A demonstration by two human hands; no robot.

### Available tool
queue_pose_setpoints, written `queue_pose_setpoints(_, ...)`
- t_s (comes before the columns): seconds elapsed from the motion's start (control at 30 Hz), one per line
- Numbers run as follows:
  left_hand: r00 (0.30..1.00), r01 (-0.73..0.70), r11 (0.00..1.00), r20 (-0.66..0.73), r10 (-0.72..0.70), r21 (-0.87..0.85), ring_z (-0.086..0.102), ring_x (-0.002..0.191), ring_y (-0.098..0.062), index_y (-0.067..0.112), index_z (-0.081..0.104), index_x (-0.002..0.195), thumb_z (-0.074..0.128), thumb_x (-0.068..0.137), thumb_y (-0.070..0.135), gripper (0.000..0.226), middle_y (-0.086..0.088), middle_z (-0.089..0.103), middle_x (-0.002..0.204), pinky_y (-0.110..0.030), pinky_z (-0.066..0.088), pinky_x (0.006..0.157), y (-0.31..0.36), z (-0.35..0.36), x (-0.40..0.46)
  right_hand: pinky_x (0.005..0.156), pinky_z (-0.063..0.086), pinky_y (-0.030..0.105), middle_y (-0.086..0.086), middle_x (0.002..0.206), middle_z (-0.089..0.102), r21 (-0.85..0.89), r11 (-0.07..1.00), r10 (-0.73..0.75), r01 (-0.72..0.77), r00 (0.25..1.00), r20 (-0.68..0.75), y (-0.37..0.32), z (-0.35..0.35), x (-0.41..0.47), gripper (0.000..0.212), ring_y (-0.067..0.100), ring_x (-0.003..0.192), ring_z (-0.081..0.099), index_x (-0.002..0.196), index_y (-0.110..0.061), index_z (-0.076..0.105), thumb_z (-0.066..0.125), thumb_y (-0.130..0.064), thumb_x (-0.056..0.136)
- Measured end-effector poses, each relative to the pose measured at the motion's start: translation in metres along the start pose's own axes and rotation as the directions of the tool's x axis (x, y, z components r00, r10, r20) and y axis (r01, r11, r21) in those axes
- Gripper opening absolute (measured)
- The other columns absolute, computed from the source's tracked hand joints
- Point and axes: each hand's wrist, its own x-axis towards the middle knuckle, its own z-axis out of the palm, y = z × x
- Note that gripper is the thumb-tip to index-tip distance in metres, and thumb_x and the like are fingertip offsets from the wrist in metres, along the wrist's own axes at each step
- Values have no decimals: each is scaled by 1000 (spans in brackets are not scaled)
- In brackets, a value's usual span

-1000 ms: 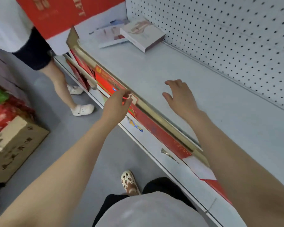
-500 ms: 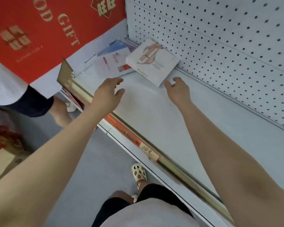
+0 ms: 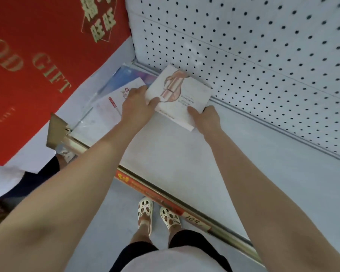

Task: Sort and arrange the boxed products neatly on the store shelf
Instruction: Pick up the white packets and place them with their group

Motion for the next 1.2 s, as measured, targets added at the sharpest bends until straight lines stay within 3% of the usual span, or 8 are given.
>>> queue_pose_setpoints(0.17,996,72,916,-16,-85,-395,54,109,-20,20,52,136,73,84,25,57,0,47,119,-29,43,96,4,-7,5,87,52,38,13,120,64,-197,980,18,-6,998,56,6,-14,-25,63,30,106,64,125,-1,53,72,-46,85)
queue_pose_setpoints(0.3,998,20,759,53,20,-651,62,99,-10,26,63,124,78,79,11,50,15,65,113,-18,50,83,12,-16,-14,119,19,41,15,152,30,-451,785,-495,424,868,-46,-18,-43,-38,100,32,146,22,152,-10,27,84,-37,74)
queue_pose_setpoints(0.43,957,-156,669,56,284,-727,62,100,-37,39,64,110,79,74,8,50,12,71,109,-48,54,90,38,-28,-31,118,17,42,5,148,44,-531,591,-578,608,778,246,-56,-63,-49,82,32,150,13,138,-25,50,87,-40,66)
queue_pose_setpoints(0.5,940,-193,660,57,337,-726,61,101,-37,42,60,114,79,75,15,51,12,70,110,-46,55,87,41,-29,-34,90,43,35,-2,110,64,-569,601,-505,561,819,274,-64,-67,-57,51,28,120,55,106,-31,57,85,-42,65)
queue_pose_setpoints(0.6,946,-189,761,92,310,-621,58,104,9,34,51,132,74,84,32,54,27,61,117,-12,48,82,22,-30,-30,62,41,30,-8,79,60,-599,676,-477,429,874,87,-60,-70,-65,36,19,72,60,88,-29,52,77,-49,70)
queue_pose_setpoints(0.8,993,-104,932,85,79,346,24,139,-43,7,22,149,55,89,58,85,-22,28,150,-52,21,113,-67,-26,-3,61,40,26,-13,84,58,-128,966,-250,223,932,-264,-25,-76,-60,43,4,75,56,101,-20,51,67,-55,84)
queue_pose_setpoints(1.0,999,-20,917,45,2,397,40,126,-45,8,26,144,73,61,73,117,-27,38,136,-55,27,108,-68,-31,2,69,52,31,-8,97,64,162,983,-41,82,969,-242,20,-60,-65,41,12,84,65,111,-23,51,70,-48,84)
queue_pose_setpoints(1.2,997,-79,986,35,75,145,60,100,-35,18,58,118,76,78,47,53,-12,47,124,-39,45,83,-46,-32,-24,71,56,35,-3,103,66,412,911,107,15,956,-271,50,-48,-83,39,17,87,69,112,-25,52,70,-42,81)
